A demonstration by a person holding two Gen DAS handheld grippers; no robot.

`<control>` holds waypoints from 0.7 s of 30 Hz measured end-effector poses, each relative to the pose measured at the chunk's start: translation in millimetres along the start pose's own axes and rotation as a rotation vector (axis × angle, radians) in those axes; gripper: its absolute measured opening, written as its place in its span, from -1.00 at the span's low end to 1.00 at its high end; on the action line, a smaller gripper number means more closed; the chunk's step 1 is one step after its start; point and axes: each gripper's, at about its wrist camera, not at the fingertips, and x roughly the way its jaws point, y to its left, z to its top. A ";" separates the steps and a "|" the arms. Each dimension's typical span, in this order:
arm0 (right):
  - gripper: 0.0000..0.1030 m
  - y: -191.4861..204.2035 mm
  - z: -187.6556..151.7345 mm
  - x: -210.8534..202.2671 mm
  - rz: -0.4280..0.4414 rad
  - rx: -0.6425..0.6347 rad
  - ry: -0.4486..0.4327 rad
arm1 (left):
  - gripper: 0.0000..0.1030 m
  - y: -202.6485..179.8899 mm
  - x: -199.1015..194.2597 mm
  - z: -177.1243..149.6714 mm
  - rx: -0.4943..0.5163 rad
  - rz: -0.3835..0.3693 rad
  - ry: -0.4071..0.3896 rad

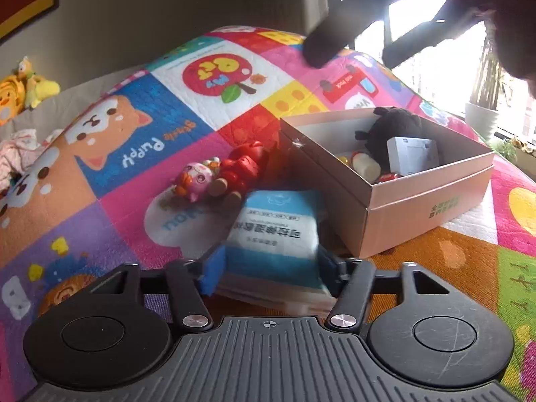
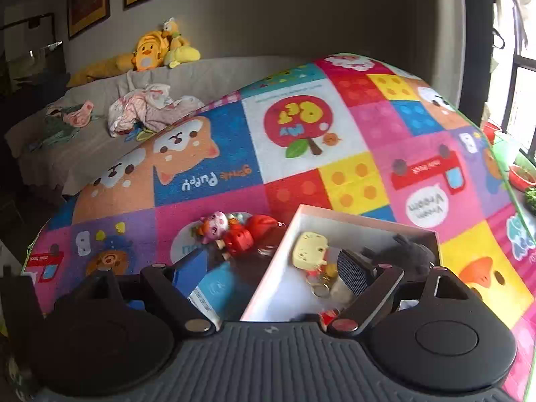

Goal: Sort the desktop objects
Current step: 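Grasp the red toy with the right tool while the left tool reaches the blue wipes packet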

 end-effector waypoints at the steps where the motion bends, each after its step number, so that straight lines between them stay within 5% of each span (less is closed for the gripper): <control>1: 0.67 6.6 9.6 17.0 0.005 -0.015 0.023 | 0.00 2.2 -4.8 -0.8 -0.004 -0.003 -0.001; 2: 0.66 12.5 17.7 33.8 -0.004 -0.028 0.042 | -0.15 4.1 -11.0 -2.4 -0.009 -0.014 -0.001; 5: 0.57 26.0 36.5 86.6 -0.047 -0.055 0.103 | -0.16 12.1 -39.5 -13.7 -0.026 -0.066 -0.013; 7: 0.36 30.5 44.6 121.2 -0.074 -0.065 0.146 | 0.06 19.7 -56.4 -23.5 -0.051 -0.080 -0.030; 9: 0.18 29.3 51.2 152.1 -0.084 -0.036 0.189 | 0.53 30.5 -66.9 -31.6 -0.101 -0.063 -0.050; 13: 0.32 20.0 55.6 211.3 -0.094 0.033 0.289 | 0.64 54.9 -72.8 -38.8 -0.192 -0.034 -0.046; 15: 0.52 20.0 52.9 225.8 -0.105 0.035 0.311 | 0.71 63.3 -72.5 -40.4 -0.220 -0.026 -0.040; 18: 0.53 20.5 50.8 226.4 -0.043 0.053 0.350 | 0.82 69.5 -74.4 -39.9 -0.244 -0.033 -0.041; 21: 0.24 25.3 42.7 215.3 0.053 0.054 0.399 | 0.84 68.7 -73.6 -38.7 -0.246 -0.060 -0.046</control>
